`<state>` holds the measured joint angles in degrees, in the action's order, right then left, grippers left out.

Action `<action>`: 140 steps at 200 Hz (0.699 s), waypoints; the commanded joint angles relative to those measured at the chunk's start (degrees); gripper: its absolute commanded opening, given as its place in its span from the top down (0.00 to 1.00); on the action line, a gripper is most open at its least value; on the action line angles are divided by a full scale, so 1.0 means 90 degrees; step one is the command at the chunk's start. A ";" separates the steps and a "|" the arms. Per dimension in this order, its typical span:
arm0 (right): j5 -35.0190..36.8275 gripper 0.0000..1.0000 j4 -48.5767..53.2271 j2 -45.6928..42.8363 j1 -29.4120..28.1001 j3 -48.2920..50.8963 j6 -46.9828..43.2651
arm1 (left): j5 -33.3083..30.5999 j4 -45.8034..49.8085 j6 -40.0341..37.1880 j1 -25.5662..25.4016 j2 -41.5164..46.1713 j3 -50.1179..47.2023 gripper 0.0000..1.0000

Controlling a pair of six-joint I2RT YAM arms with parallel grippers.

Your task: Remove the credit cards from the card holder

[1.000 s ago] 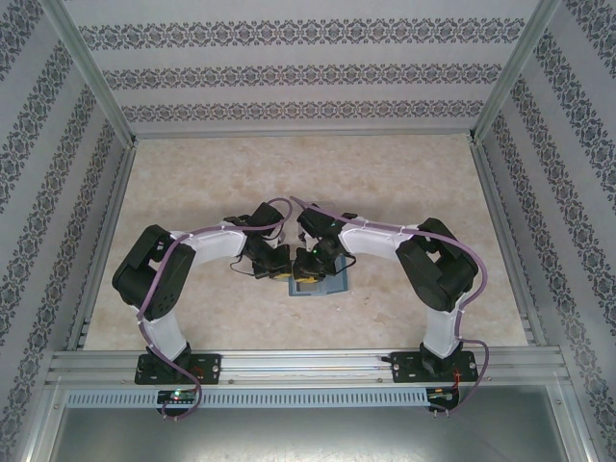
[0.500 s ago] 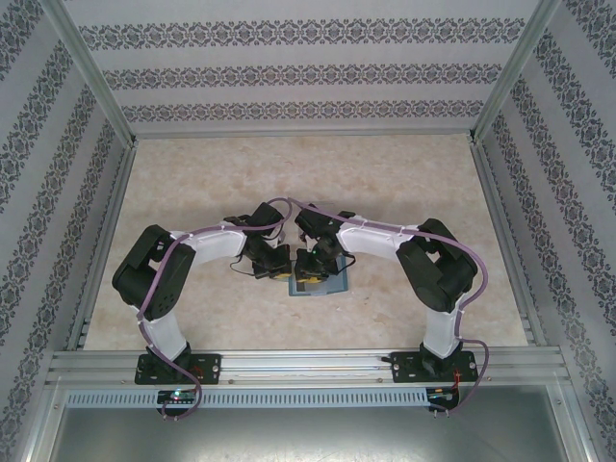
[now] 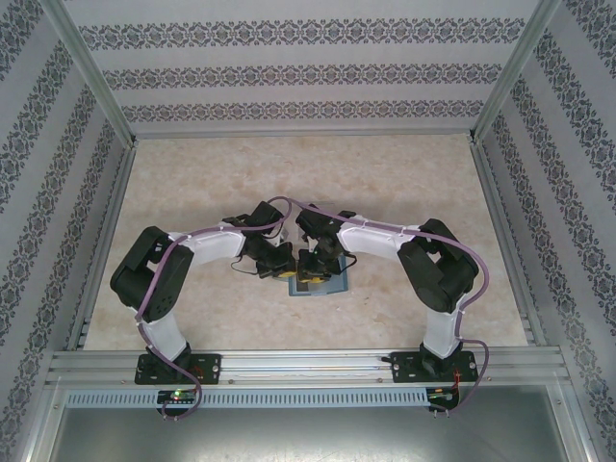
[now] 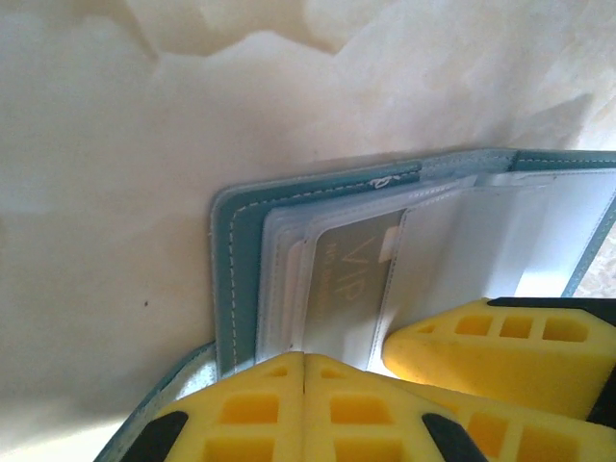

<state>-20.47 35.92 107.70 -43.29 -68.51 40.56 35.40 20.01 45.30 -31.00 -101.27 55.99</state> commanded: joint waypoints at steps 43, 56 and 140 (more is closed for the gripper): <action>0.0300 0.74 0.0266 -0.0111 -0.0071 0.0073 -0.0048 | 0.0276 -0.0305 0.0087 -0.0032 -0.0459 -0.0032 1.00; 0.0364 0.74 0.0332 -0.0138 -0.0061 0.0061 -0.0067 | 0.0276 -0.0268 0.0077 -0.0034 -0.0558 -0.0037 1.00; 0.0992 0.69 0.0963 -0.0267 -0.0083 -0.0207 -0.0292 | 0.0140 -0.0124 -0.0004 -0.0032 -0.0644 0.0028 1.00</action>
<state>-15.38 40.73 106.65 -43.40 -68.93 39.20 39.05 17.96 45.50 -31.00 -104.33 56.64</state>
